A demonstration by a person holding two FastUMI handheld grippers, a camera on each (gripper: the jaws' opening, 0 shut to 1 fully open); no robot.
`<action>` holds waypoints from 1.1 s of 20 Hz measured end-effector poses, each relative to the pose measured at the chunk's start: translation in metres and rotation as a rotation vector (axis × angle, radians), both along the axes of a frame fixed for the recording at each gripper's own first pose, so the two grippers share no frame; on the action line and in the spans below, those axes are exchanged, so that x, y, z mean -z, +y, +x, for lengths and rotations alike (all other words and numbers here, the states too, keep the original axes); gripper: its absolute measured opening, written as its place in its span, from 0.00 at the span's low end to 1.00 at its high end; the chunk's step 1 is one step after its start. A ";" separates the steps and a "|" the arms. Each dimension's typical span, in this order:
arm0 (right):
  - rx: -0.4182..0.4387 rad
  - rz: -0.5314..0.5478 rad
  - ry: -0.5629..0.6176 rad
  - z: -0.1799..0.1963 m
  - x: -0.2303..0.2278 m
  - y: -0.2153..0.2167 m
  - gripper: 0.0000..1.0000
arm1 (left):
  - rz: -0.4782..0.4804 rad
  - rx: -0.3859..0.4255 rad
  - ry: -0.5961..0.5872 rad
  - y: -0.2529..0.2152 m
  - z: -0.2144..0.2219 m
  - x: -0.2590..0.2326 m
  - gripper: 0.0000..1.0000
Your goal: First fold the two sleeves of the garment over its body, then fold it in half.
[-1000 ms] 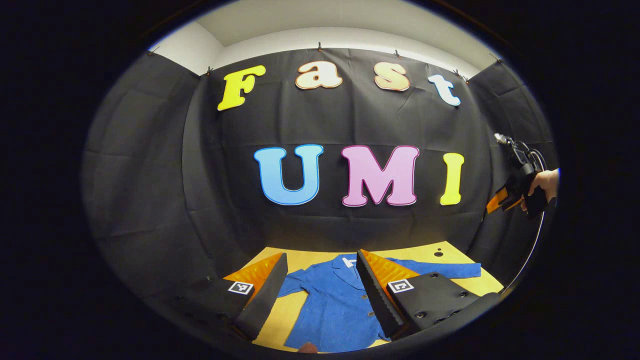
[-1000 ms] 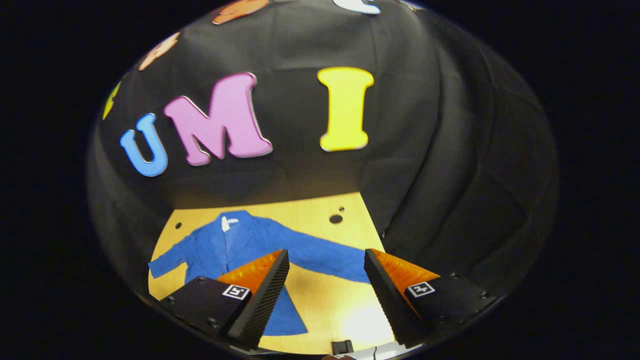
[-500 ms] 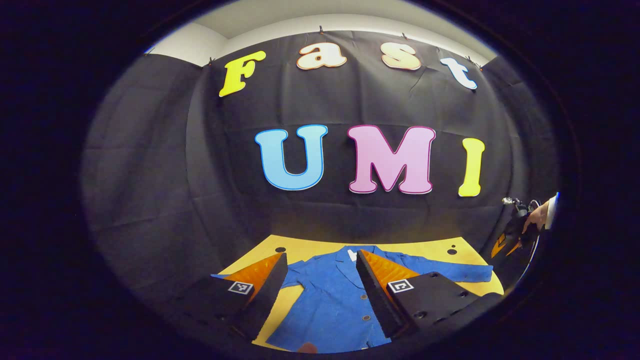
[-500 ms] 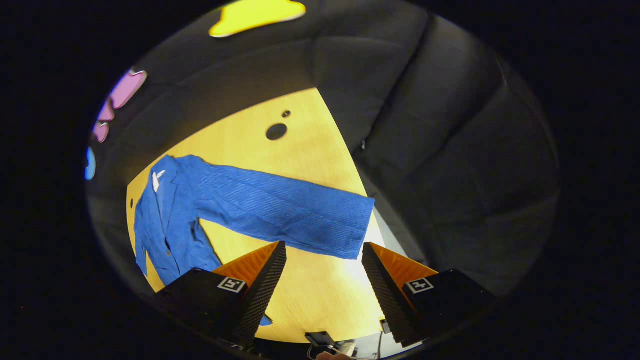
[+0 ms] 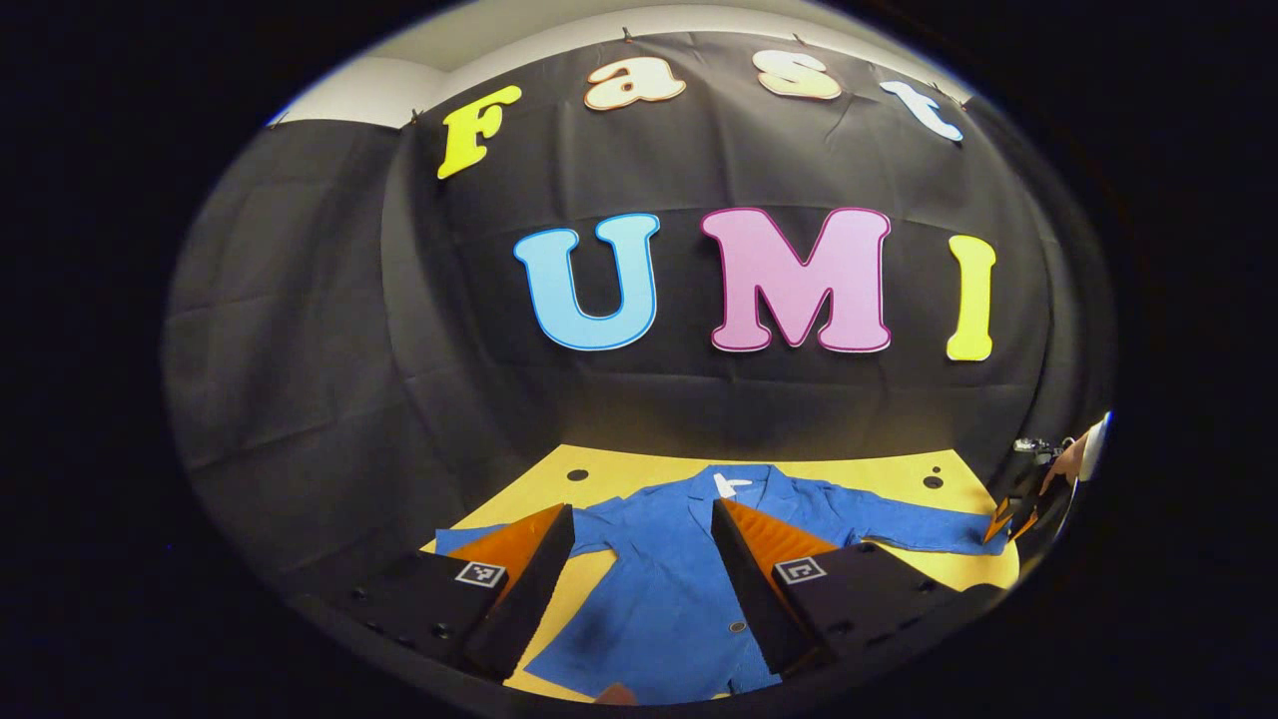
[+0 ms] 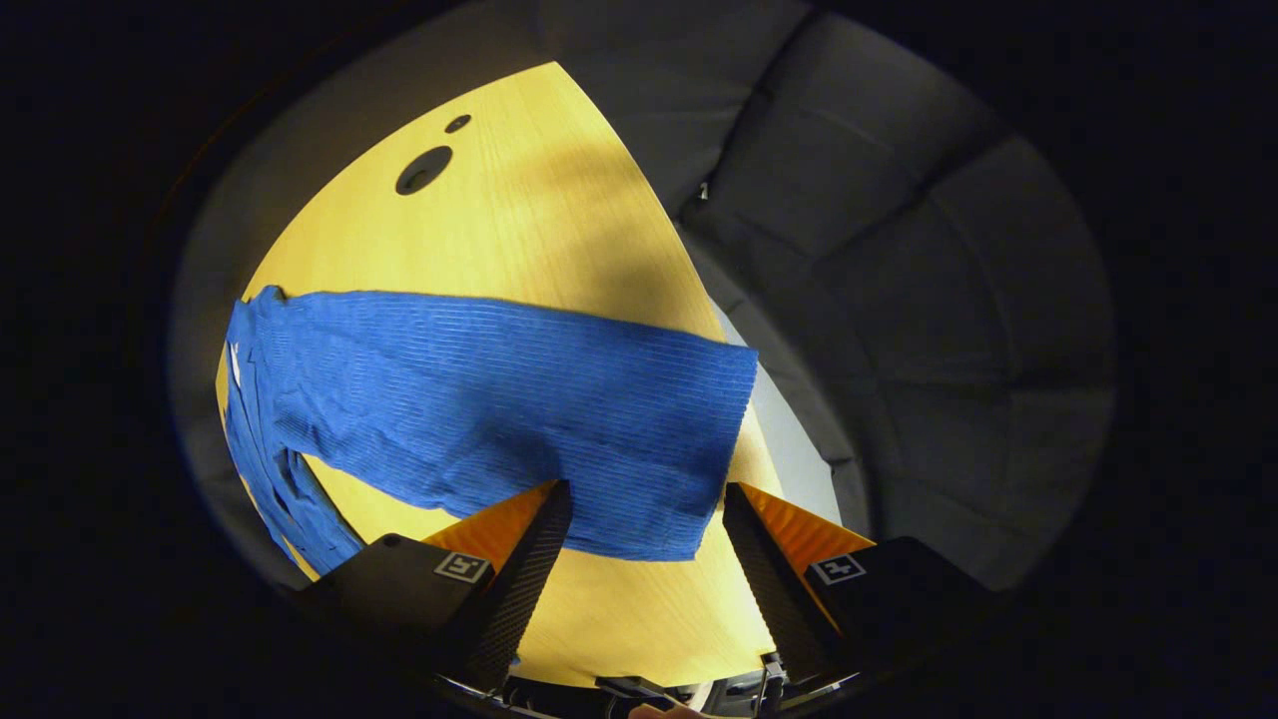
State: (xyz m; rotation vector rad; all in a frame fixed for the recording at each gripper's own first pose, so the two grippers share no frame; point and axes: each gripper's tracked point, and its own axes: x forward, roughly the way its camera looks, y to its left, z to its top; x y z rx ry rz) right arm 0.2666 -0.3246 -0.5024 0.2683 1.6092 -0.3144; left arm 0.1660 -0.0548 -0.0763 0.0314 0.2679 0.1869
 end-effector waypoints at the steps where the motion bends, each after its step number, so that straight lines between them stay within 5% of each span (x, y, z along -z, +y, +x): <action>1: 0.002 -0.002 0.009 -0.001 0.002 -0.001 1.00 | 0.004 0.000 0.003 -0.001 0.001 0.000 0.80; 6: -0.022 0.014 0.015 0.003 0.003 0.004 0.98 | 0.001 -0.011 0.015 -0.003 0.002 0.004 0.80; 10: -0.022 0.062 0.000 0.016 0.004 0.025 0.09 | 0.023 -0.010 0.006 -0.005 -0.002 0.001 0.80; 13: 0.000 0.072 -0.006 0.016 0.002 0.026 0.05 | 0.011 -0.025 0.006 0.003 -0.014 0.005 0.80; 14: 0.001 0.072 -0.011 0.013 0.001 0.025 0.12 | 0.007 -0.036 0.007 0.010 -0.019 0.007 0.80; 17: 0.000 0.046 -0.048 0.019 -0.007 0.025 0.05 | 0.015 -0.065 0.004 0.033 -0.029 0.007 0.80; 22: 0.022 0.025 -0.188 0.047 -0.071 0.041 0.05 | -0.005 -0.075 -0.023 0.071 -0.040 0.006 0.80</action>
